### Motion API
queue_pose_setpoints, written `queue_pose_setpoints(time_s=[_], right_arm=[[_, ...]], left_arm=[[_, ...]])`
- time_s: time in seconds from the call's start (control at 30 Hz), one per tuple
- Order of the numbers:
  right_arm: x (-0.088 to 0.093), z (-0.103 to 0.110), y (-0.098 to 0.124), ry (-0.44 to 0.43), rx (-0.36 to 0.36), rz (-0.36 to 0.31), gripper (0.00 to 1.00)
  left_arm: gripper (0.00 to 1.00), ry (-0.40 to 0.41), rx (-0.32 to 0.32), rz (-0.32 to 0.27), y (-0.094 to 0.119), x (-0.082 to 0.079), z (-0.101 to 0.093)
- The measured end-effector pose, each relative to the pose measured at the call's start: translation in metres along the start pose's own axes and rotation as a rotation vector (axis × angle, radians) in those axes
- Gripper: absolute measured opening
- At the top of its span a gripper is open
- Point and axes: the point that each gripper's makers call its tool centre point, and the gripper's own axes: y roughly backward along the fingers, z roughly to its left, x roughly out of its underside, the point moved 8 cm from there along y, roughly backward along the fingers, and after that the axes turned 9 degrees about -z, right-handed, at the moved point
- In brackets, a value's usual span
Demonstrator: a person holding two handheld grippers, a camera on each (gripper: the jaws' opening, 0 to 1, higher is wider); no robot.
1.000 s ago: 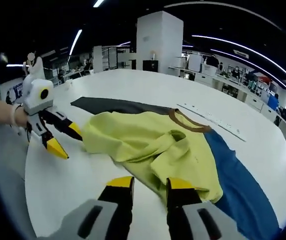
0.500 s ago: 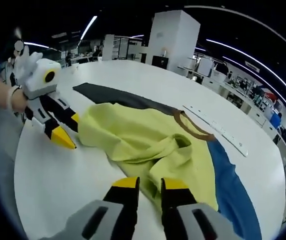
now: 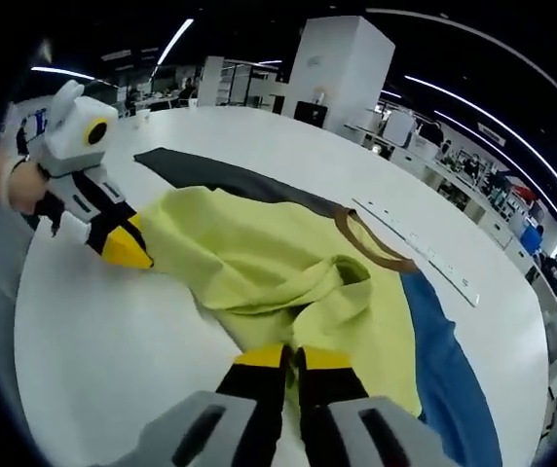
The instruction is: Fold the garment on the visible template until the final outline fits inside the template.
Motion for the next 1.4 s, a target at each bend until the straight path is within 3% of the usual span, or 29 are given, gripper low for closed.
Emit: queue_pose_setpoints(time_s=[0.2,0.67,0.97,1.4], right_arm=[[-0.002,-0.001,0.010,-0.012,0.005,-0.007,0.00],[0.005,0.011,0.057,-0.066,0.004,-0.026,0.00],[0.028,0.031,0.094,-0.097,-0.004,0.011,0.00],[0.066,0.061,0.135,-0.146,-0.017,0.082,0.00]], left_arm=[[0.00,-0.027,0.026,0.001,0.009,-0.003,0.001],[0.00,0.030,0.067,0.023,0.049,-0.002,0.004],[0.00,0.080,0.037,0.038,0.084,0.014,0.009],[0.00,0.189,0.007,0.131,0.126,0.036,0.016]])
